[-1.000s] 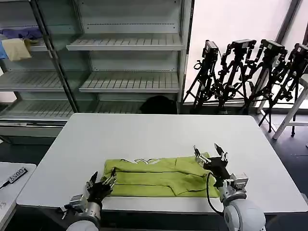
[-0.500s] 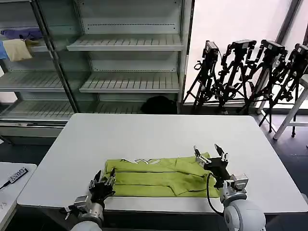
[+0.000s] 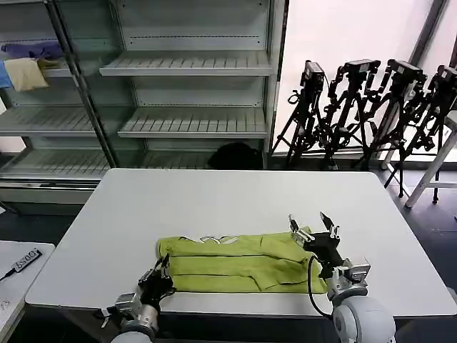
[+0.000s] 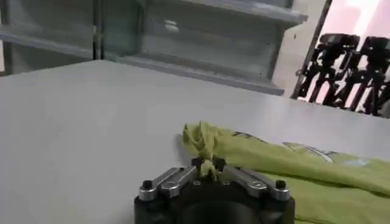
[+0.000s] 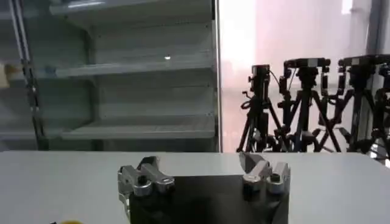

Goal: Fold and organize the clothes.

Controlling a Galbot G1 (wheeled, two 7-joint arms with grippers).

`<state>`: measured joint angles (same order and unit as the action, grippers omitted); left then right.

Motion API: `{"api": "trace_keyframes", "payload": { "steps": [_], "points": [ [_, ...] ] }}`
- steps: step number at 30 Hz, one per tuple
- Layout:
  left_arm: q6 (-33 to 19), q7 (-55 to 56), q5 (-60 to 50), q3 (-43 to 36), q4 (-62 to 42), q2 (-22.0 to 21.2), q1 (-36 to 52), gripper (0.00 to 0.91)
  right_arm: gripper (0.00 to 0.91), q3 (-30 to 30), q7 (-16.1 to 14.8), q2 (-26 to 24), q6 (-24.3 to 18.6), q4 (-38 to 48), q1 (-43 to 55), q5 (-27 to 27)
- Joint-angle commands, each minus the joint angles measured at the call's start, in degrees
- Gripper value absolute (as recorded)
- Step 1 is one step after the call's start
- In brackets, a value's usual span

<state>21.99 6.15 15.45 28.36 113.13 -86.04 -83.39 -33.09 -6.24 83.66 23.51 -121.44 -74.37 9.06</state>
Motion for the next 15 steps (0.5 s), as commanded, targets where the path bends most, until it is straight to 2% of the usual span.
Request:
{"api": "trace_keyframes", "payload": {
  "steps": [1, 7, 15],
  "points": [
    [-1.11, 0.43, -0.8, -0.06, -0.72, 0.04, 0.17, 0.0, 0.907, -0.02, 0.06, 0.0, -0.24, -0.06, -0.11, 0.02],
    [-3.48, 0.68, -1.61, 1.13, 0.09, 0.44, 0.59, 0.0, 0.907, 0.05, 0.15, 0.06, -0.51, 0.01, -0.44, 0.01],
    [-4.88, -3.85, -5.31, 6.29, 4.07, 3.57, 0.47, 0.0, 0.907, 0.02, 0.14, -0.01, -0.75, 0.11, -0.59, 0.06]
  ]
}}
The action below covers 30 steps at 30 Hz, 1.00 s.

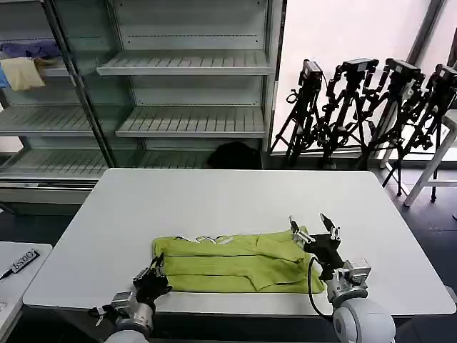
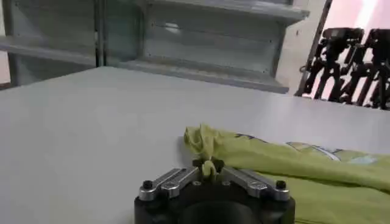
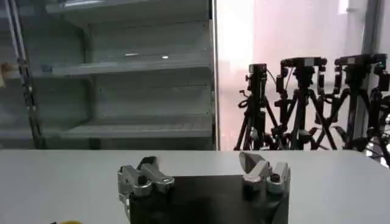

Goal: Fold and organize the clothes.

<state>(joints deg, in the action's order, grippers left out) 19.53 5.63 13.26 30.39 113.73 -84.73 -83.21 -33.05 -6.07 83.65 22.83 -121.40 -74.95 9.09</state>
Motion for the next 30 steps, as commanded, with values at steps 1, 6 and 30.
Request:
{"api": "trace_keyframes", "payload": {
  "steps": [1, 6, 30],
  "points": [
    [-2.52, -4.03, -3.36, 5.13, 3.62, 2.76, 0.4, 0.0, 0.907, -0.04, -0.02, 0.0, -0.1, 0.09, -0.03, 0.03],
    [-2.44, -8.46, -5.95, 11.32, 3.59, 3.63, 1.55, 0.0, 0.907, -0.27, -0.01, -0.25, -0.22, 0.06, -0.24, 0.13],
    [-5.38, -17.24, -12.14, 26.83, -5.68, 26.04, 5.79, 0.0, 0.907, -0.9, 0.23, -0.84, -1.34, 0.8, -1.46, 0.22]
  ]
}}
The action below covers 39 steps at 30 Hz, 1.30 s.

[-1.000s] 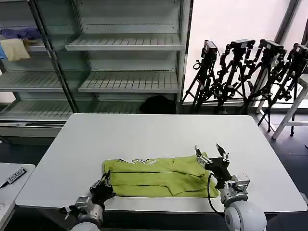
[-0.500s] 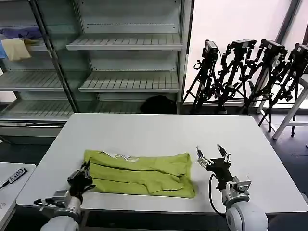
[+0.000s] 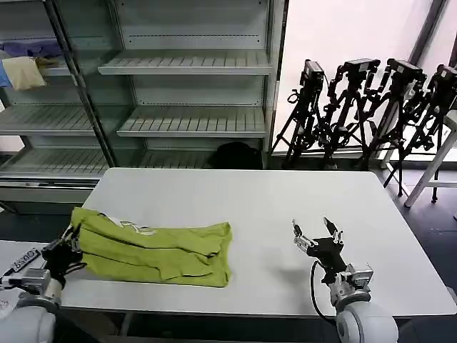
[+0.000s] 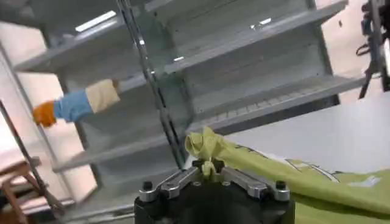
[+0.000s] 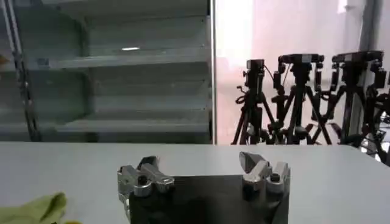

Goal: Fold and organize the clothes.

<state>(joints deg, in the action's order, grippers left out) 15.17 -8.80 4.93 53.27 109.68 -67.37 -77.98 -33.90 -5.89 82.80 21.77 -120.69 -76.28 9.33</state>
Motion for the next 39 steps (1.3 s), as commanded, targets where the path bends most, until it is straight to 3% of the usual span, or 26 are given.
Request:
{"api": "trace_keyframes", "payload": {
  "steps": [1, 7, 10, 16, 26, 39],
  "points": [
    [-0.99, -2.97, -4.72, 3.04, -0.58, 7.94, 0.12, 0.0, 0.907, -0.07, 0.06, 0.04, -0.38, 0.16, -0.23, -0.03],
    [0.49, -3.04, -8.44, -9.29, 9.91, -0.74, -3.05, 0.0, 0.907, -0.21, 0.3, 0.22, -0.64, 0.39, -0.5, -0.15],
    [0.6, -1.43, -10.99, -17.29, 12.69, -2.7, -2.56, 0.0, 0.907, -0.49, 0.29, 0.19, -0.65, 0.29, -0.78, -0.12],
    [1.82, 0.32, -11.99, -26.1, 14.69, -4.71, -0.44, 0.0, 0.907, -1.23, 0.19, 0.0, -1.01, 0.3, -1.78, 0.0],
    [4.9, -0.09, -13.52, -32.3, 14.59, -5.58, -0.3, 0.0, 0.907, -1.49, 0.08, 0.05, -1.43, 0.45, -2.1, 0.16],
    [7.43, 1.63, -14.6, -34.85, 8.88, -8.29, 1.26, 0.0, 0.907, -1.18, 0.21, 0.42, -1.68, 0.6, -2.07, -0.19]
  ]
}}
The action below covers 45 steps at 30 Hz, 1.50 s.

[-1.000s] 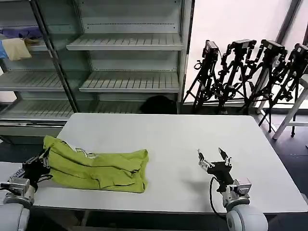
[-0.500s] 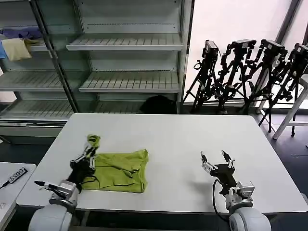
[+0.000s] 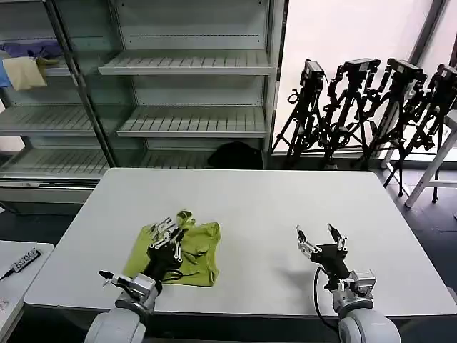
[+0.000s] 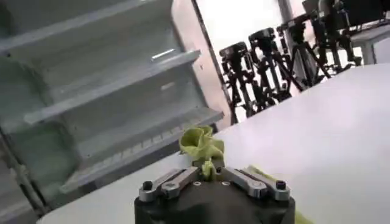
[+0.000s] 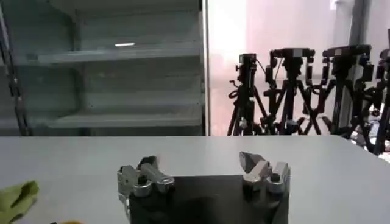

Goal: Fold and organize the clothes.

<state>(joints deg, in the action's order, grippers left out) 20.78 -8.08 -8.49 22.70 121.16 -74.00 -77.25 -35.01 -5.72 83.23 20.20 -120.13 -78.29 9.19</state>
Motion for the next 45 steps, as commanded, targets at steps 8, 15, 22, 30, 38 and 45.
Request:
{"api": "trace_keyframes", "payload": {
  "steps": [8, 15, 22, 30, 38, 45],
  "points": [
    [2.76, 1.93, -2.84, -6.51, -4.63, -3.48, 1.16, 0.01, 0.907, -0.11, 0.07, 0.0, -0.25, 0.3, 0.07, -0.07],
    [3.17, 2.38, -3.54, -8.34, -5.92, -4.81, 1.66, 0.443, 0.907, -0.14, 0.08, -0.12, -0.26, 0.63, 0.16, -0.07],
    [4.54, 3.36, -1.94, -11.11, -6.41, -6.19, 1.95, 0.907, 0.907, 0.16, 0.14, 0.06, -0.27, 0.85, 0.43, -0.32],
    [5.56, 5.37, -1.18, -13.15, -9.06, -9.51, 2.39, 0.907, 0.907, 0.14, 0.16, 0.13, -0.33, 1.04, 0.44, -0.57],
    [7.36, 6.76, 2.98, -13.68, -9.89, -12.59, 2.57, 0.907, 0.907, 0.29, 0.21, 0.16, -0.49, 1.2, 0.51, -1.15],
    [1.55, 5.81, 8.86, -12.4, -9.32, -13.28, 2.46, 0.907, 0.907, 0.31, 0.24, 0.04, -0.38, 0.95, 0.56, -1.23]
  ]
}}
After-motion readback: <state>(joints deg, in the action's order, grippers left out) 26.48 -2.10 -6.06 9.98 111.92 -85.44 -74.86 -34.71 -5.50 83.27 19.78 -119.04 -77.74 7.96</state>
